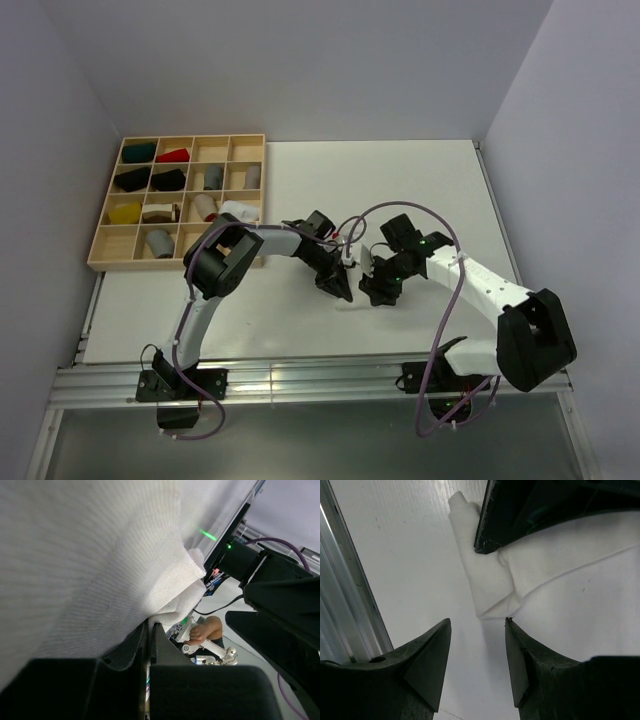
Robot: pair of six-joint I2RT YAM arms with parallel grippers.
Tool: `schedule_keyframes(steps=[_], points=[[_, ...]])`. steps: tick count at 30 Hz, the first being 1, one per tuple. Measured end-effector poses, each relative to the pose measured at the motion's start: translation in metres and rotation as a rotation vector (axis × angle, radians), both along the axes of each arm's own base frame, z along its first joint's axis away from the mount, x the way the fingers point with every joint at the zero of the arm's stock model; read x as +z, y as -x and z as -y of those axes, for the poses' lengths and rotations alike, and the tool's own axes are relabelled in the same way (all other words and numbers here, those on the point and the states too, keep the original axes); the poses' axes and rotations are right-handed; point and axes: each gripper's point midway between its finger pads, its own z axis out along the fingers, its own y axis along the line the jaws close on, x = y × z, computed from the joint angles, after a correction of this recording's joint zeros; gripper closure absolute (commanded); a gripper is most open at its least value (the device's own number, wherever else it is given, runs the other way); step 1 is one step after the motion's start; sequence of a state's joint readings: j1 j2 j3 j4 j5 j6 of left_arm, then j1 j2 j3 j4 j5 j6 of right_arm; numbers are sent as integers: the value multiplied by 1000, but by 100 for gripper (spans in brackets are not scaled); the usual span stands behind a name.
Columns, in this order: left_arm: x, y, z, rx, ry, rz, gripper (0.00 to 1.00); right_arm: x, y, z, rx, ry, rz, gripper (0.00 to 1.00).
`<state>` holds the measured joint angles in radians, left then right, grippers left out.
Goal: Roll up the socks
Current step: Roll the sock at the center of the board.
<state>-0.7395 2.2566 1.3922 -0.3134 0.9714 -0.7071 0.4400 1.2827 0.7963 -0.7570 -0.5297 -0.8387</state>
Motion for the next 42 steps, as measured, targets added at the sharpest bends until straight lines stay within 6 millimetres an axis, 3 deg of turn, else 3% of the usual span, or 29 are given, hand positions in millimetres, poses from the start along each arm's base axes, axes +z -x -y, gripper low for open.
schedule_keyframes(steps=[14, 24, 32, 42], points=[[0, 0, -3, -22, -4, -6, 100, -22, 6, -36, 159, 81, 55, 44], [0, 0, -4, -30, 4, -3, 100, -38, 0, -43, 187, 153, 84, 45], [0, -1, -5, -27, 18, -2, 100, -44, -7, -43, 179, 178, 100, 68], [2, -6, -8, 9, 88, 15, 96, -45, -6, -43, 172, 152, 71, 76]])
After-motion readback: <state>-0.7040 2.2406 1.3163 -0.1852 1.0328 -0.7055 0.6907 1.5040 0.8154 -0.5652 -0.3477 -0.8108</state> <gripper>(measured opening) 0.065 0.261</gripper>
